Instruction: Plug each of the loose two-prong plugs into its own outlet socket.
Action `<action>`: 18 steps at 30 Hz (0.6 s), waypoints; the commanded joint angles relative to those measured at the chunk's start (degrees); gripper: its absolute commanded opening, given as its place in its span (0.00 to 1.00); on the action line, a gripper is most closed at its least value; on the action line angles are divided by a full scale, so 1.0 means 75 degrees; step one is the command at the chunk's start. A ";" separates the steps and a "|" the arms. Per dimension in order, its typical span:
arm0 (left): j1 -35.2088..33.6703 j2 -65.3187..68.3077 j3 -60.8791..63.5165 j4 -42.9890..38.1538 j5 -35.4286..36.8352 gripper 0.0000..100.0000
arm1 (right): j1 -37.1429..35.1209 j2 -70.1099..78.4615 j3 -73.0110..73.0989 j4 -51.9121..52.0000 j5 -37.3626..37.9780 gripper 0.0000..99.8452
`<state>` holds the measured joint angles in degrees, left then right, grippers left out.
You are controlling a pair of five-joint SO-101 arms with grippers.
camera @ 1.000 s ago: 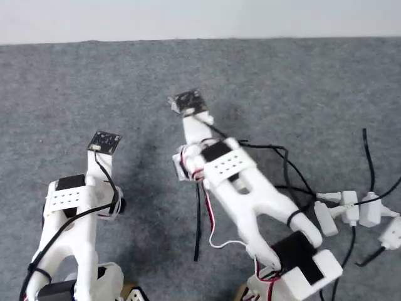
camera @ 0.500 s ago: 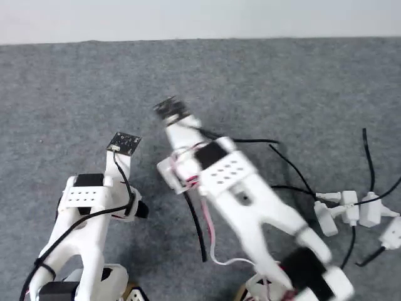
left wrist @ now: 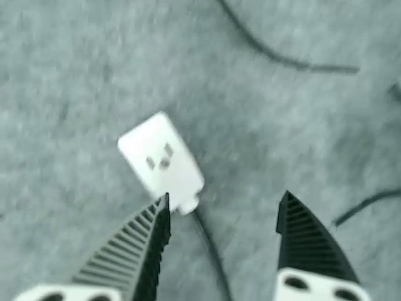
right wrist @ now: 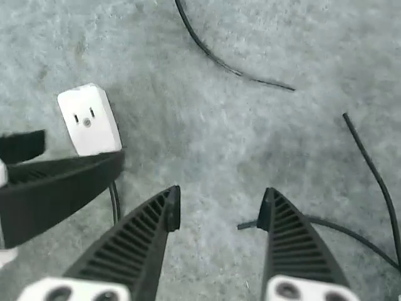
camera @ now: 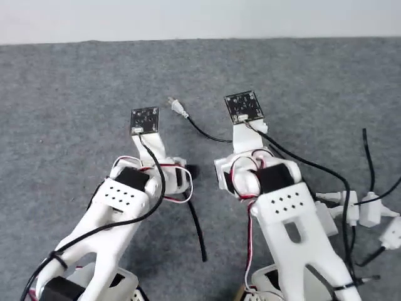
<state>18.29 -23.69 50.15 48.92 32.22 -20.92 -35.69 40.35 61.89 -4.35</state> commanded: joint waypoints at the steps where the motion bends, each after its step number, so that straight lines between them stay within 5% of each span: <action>1: 0.0070 -0.0188 -0.0100 -0.0457 0.0352 0.26 | 0.0100 -0.0358 -0.0070 -0.0229 0.0082 0.18; 18: -0.0340 0.3106 -0.1764 -0.0445 0.0680 0.26 | 0.0076 -0.0358 -0.0023 -0.0264 0.0082 0.18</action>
<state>16.26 -0.75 39.25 44.70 36.53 -20.84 -36.57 40.88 61.01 -4.35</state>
